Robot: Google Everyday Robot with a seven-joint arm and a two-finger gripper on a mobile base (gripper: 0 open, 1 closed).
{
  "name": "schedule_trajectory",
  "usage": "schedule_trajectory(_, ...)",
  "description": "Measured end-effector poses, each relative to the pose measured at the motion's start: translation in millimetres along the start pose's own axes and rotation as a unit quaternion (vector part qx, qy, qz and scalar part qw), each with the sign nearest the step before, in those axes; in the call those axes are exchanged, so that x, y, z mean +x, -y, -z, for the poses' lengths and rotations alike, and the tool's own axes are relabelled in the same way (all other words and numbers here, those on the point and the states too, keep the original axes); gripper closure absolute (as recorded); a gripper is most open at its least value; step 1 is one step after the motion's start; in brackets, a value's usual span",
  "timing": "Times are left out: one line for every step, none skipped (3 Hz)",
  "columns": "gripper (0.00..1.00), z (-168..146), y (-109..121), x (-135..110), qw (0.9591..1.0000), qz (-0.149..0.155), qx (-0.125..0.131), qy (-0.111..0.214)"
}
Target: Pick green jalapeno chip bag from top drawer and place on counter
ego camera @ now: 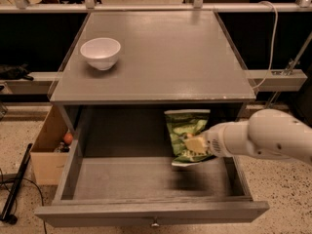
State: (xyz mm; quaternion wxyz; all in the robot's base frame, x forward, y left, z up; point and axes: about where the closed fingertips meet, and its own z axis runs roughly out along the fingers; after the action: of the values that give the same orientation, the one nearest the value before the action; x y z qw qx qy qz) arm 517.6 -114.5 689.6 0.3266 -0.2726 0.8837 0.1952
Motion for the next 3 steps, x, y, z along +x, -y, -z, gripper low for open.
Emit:
schedule_trajectory(1.0, 94, 16, 4, 0.9997, 0.013, 0.021, 0.009)
schedule_trajectory(1.0, 145, 20, 21, 0.9995, 0.02, 0.022, 0.006)
schedule_trajectory(1.0, 145, 20, 21, 0.9995, 0.02, 0.022, 0.006)
